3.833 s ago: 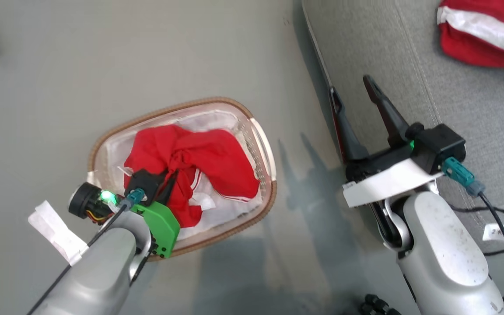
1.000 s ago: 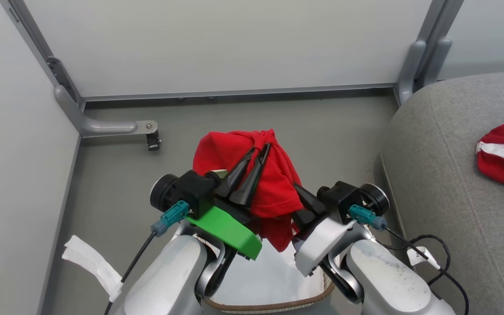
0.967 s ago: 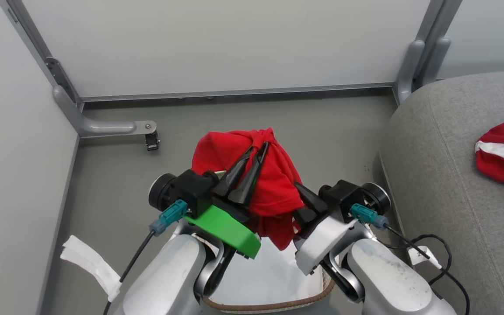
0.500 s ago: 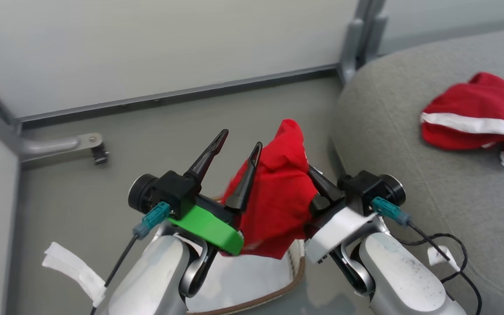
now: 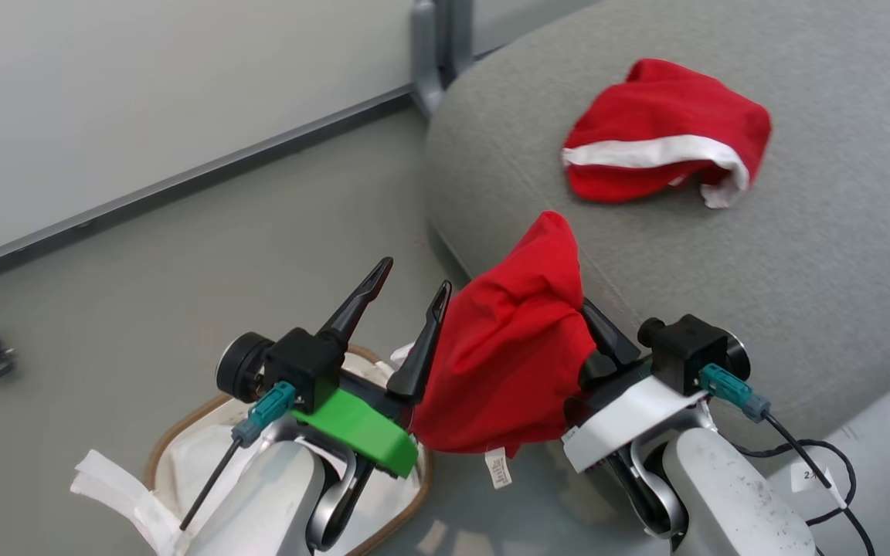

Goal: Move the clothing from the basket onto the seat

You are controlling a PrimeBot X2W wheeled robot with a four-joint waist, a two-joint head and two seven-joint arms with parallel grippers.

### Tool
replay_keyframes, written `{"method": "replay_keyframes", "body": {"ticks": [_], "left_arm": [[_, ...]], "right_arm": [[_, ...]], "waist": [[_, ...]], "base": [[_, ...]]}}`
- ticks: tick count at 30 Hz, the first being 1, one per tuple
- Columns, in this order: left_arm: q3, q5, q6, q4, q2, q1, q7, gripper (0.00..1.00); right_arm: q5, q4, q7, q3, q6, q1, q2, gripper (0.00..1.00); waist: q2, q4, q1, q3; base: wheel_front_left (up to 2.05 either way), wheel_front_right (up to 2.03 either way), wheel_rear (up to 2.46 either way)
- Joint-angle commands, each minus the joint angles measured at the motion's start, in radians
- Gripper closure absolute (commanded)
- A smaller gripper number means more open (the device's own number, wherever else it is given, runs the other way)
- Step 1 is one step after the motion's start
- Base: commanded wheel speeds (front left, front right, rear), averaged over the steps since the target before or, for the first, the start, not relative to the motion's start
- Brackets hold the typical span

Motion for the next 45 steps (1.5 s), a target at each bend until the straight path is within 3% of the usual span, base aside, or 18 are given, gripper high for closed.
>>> {"method": "replay_keyframes", "body": {"ticks": [1,11,19,26,33,37,41,45], "left_arm": [[0.002,0.011,-0.003,0.004,0.01,0.021,-0.001,0.0],[-0.026,0.01,-0.003,0.002,0.032,0.032,-0.001,0.0],[-0.001,0.03,-0.003,-0.033,0.071,0.04,-0.001,0.0],[-0.009,0.025,-0.003,-0.057,0.111,0.012,-0.001,0.0],[-0.021,0.006,-0.003,-0.072,0.148,-0.021,-0.001,0.0],[-0.022,-0.001,-0.003,-0.078,0.17,-0.04,0.0,0.0],[-0.024,-0.006,-0.003,-0.086,0.193,-0.052,0.0,0.0],[-0.022,-0.012,-0.003,-0.092,0.217,-0.063,0.0,0.0]], "right_arm": [[0.0,-0.01,-0.002,-0.003,-0.001,0.013,-0.001,1.0],[-0.042,-0.044,-0.002,-0.057,-0.001,-0.041,0.0,1.0],[-0.171,-0.008,-0.002,-0.146,-0.001,-0.314,-0.001,1.0],[-0.312,0.09,-0.001,-0.288,-0.001,-0.595,-0.076,1.0],[-0.432,0.195,0.05,-0.484,-0.001,-0.79,-0.209,1.0],[-0.5,0.226,0.075,-0.618,-0.001,-0.821,-0.258,1.0],[-0.571,0.24,0.101,-0.744,-0.001,-0.781,-0.267,1.0],[-0.626,0.263,0.119,-0.845,-0.001,-0.714,-0.222,1.0]], "waist": [[-0.0001,-0.122,0.0,0.037],[-0.0001,-0.144,0.0,0.084],[-0.0001,-0.127,0.0,0.153],[-0.0001,-0.081,0.0,0.227],[-0.0001,-0.02,0.0,0.306],[-0.0001,0.015,0.0,0.346],[-0.0001,0.045,0.0,0.386],[-0.0001,0.064,0.0,0.422]], "base": [[0.0,0.0,0.0],[0.0,0.0,0.0],[0.0,0.0,0.0],[0.0,0.0,0.0],[0.0,0.0,0.0],[0.0,0.0,0.0],[0.0,0.0,0.0],[0.0,0.0,0.0]]}}
